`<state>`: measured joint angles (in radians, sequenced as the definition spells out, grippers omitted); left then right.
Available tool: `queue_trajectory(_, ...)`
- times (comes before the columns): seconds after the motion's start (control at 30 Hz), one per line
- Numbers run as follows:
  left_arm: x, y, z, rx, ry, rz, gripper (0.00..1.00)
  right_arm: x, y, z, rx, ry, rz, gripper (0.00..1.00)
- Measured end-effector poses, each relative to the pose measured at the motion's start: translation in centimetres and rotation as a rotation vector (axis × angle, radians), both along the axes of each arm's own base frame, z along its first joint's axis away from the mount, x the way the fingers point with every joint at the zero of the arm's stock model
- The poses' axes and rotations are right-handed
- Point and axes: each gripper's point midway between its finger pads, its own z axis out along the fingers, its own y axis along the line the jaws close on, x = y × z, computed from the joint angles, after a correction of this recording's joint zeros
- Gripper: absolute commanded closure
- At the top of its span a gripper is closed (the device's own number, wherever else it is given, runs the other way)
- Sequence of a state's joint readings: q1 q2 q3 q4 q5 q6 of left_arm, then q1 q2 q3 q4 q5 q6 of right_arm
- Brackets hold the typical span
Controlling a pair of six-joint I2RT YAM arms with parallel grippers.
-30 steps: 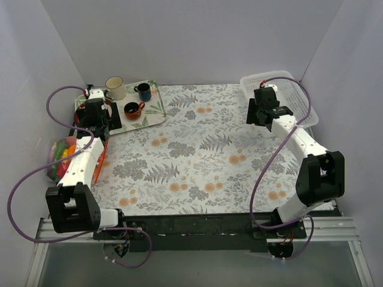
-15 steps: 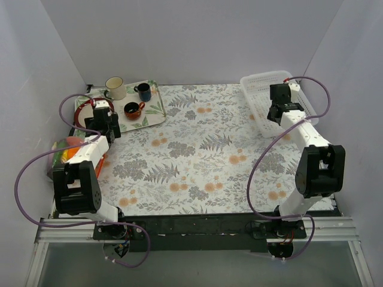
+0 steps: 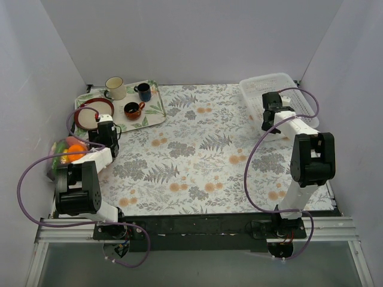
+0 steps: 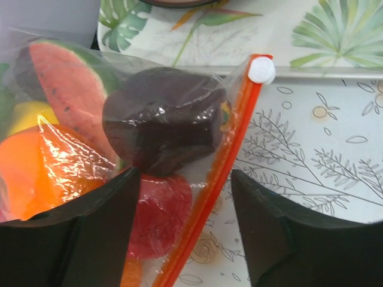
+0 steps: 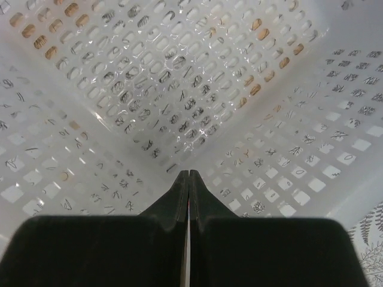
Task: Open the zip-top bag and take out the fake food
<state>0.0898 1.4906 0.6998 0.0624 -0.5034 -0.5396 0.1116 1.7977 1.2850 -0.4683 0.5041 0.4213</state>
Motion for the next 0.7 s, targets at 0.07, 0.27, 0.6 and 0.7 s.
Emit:
queue_trajectory(0.07, 0.1, 0.3, 0.1, 0.02, -0.015, 0.007, 0.68, -0.6, 0.2, -0.7, 0.008, 0.017, 0.004, 0.99)
queue_trajectory(0.27, -0.4, 0.4, -0.6, 0.038, -0.013, 0.001, 1.0, -2.9, 1.5, -1.6, 0.045, 0.02, 0.016, 0.99)
queue_trajectory(0.6, -2.6, -3.6, 1.7, -0.086, -0.035, -0.129, 1.0, -10.5, 7.0, -3.3, 0.007, 0.075, 0.147, 0.99)
queue_trajectory(0.7, -3.3, -5.7, 3.1, -0.156, -0.03, -0.21, 1.0, -12.6, 8.6, -3.5, 0.022, 0.073, 0.177, 0.99)
